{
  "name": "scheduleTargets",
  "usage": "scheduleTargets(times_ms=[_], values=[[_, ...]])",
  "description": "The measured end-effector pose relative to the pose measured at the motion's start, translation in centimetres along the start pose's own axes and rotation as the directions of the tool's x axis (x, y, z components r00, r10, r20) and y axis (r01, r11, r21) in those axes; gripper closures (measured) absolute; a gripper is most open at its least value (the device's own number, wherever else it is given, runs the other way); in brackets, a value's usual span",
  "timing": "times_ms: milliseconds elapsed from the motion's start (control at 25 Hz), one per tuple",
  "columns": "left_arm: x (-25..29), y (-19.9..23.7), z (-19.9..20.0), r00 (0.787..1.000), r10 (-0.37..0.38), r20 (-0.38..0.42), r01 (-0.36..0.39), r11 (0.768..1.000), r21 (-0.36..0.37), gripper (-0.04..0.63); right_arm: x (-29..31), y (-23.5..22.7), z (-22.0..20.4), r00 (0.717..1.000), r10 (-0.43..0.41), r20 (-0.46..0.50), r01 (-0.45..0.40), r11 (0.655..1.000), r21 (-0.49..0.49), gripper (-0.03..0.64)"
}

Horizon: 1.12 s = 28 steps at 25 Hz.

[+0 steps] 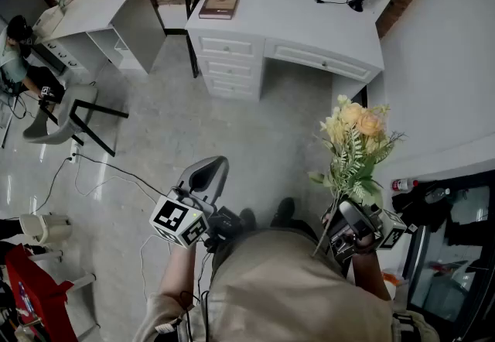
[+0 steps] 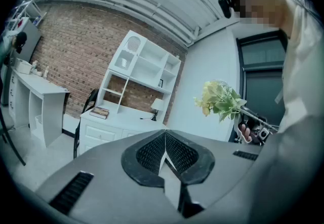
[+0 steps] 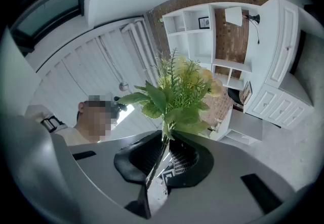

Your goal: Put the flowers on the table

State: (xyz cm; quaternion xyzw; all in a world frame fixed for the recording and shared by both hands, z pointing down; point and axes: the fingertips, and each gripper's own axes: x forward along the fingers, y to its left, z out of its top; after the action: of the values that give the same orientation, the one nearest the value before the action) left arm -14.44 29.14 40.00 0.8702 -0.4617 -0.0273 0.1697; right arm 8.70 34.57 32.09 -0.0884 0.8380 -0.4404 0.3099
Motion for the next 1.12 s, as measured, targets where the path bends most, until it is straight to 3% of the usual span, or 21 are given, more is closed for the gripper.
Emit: scheduleTargets(times_ms=[160, 360, 600, 840, 1120], values=[[1.2, -3.1, -0.9, 0.996, -0.091, -0.005, 0.091, 0.994, -0.062, 0.584, -0.2, 0.1, 0.1, 1.0, 0.006, 0.009, -0.006, 1.0, 0.005, 0.565], [1.5, -3.9, -1.7, 0.993, -0.117, -0.032, 0.115, 0.991, -0.069, 0.584, -0.2, 0.0, 0.0, 1.0, 0.006, 0.024, -0.005, 1.0, -0.012, 0.565], [2.1, -5.2, -0.9, 0.992, -0.124, -0.023, 0.123, 0.992, -0.043, 0.584, -1.2, -0.4, 0.9, 0.999, -0.034, 0.003, 0.034, 0.997, -0.064, 0.565], [5.2, -6.7, -1.6, 0.988, -0.12, -0.094, 0.122, 0.992, 0.017, 0.584, -1.7, -2.5, 3.1, 0.996, -0.092, -0.019, 0.09, 0.99, -0.105, 0.564], [7.1, -7.0, -1.8, 0.988, -0.097, -0.116, 0.106, 0.992, 0.066, 0.584, -2.1, -4.0, 4.6, 0.993, -0.104, -0.059, 0.097, 0.989, -0.115, 0.563]])
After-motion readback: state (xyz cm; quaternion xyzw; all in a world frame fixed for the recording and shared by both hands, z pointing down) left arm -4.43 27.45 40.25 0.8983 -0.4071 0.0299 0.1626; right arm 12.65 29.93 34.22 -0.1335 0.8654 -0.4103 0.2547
